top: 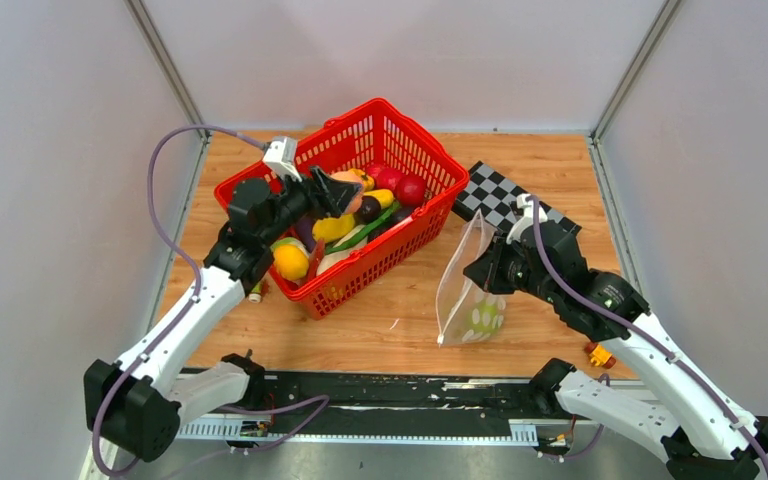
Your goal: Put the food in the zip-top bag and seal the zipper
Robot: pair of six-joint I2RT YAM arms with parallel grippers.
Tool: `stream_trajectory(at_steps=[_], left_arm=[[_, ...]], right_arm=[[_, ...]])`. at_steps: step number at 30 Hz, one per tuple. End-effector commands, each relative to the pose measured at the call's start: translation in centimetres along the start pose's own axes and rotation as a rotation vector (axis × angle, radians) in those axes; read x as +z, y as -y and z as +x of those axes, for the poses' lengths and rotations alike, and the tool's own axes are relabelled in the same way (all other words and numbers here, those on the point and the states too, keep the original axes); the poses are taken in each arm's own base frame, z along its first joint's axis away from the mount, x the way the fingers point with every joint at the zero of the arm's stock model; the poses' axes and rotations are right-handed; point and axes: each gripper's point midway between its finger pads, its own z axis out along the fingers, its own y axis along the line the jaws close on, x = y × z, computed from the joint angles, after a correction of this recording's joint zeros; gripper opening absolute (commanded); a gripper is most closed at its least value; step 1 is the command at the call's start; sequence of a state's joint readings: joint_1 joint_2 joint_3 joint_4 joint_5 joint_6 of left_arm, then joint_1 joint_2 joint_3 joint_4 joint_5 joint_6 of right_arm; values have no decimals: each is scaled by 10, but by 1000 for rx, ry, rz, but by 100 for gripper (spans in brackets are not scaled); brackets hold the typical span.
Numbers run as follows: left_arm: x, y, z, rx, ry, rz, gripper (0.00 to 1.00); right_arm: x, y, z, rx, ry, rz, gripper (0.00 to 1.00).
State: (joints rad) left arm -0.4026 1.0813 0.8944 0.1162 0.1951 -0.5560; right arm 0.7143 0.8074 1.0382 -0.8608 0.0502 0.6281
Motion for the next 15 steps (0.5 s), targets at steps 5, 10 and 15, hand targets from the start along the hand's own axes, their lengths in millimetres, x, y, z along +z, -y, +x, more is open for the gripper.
stream_trajectory(at_steps=[5,10,15], left_arm=[[-48,143,21,0,-17,554,53],[-69,200,42,-11,-62,768,56],[-73,235,68,-4,-153,899,57]], right_arm=[[1,-7,-9,41,49,-36,0],[0,-4,-10,42,58,-17,0],[-3,-4,-12,44,66,-22,0]])
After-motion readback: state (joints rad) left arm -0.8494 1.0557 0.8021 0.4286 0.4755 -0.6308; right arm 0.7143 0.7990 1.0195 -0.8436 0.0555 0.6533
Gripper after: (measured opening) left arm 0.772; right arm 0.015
